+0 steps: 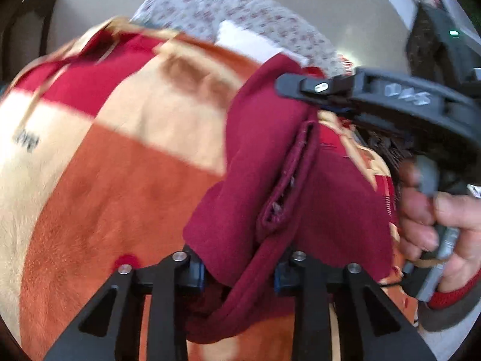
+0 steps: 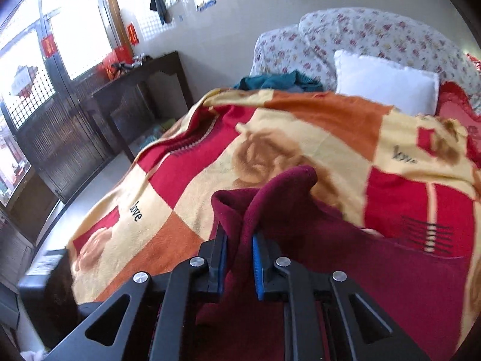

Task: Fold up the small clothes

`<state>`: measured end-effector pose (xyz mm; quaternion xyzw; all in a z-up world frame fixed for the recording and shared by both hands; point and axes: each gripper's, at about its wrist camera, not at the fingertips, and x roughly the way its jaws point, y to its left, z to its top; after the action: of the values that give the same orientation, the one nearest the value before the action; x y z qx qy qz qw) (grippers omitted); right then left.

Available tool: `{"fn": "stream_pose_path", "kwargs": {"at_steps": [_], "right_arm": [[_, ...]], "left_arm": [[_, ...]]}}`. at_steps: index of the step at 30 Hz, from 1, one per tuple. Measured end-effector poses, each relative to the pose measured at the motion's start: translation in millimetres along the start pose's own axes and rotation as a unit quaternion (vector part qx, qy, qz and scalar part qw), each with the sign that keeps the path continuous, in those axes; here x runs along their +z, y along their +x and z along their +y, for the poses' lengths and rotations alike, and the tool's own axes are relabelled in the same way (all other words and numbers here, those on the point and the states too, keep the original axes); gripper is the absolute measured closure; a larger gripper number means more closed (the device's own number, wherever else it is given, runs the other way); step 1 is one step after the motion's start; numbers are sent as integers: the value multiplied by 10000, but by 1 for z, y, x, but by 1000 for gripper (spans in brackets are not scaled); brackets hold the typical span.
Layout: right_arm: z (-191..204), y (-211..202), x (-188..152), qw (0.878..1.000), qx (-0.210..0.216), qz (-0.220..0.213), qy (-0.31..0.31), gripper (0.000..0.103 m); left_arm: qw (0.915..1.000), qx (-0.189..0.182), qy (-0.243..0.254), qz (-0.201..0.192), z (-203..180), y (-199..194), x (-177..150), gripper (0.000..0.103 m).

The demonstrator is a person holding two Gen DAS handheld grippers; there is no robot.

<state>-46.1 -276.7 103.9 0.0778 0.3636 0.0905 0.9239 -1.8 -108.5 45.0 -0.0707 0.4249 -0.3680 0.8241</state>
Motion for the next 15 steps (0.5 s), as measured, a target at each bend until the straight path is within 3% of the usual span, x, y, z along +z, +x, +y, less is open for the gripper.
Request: {"fn": "stream_pose_path", "kwargs": {"at_steps": [3,9,12,15], "right_arm": [[-25,-36,-1,9997,-136,-212,47,88],[-91,-96,-22,9965,-727,-340,213,89],[-136,-107,-47,9933,-964,-255,578,89],[-169,-95,-73,9890,-1192,11,879,89]], "left_arm": [[9990,-182,407,-78,-54,-10,5,75],[9891,-298,1442,64,-166,18,-3,75],[9848,-337,1684,268,-206,48,-18,75],[9832,-246,1734,523,-222,78,-34,75]]}}
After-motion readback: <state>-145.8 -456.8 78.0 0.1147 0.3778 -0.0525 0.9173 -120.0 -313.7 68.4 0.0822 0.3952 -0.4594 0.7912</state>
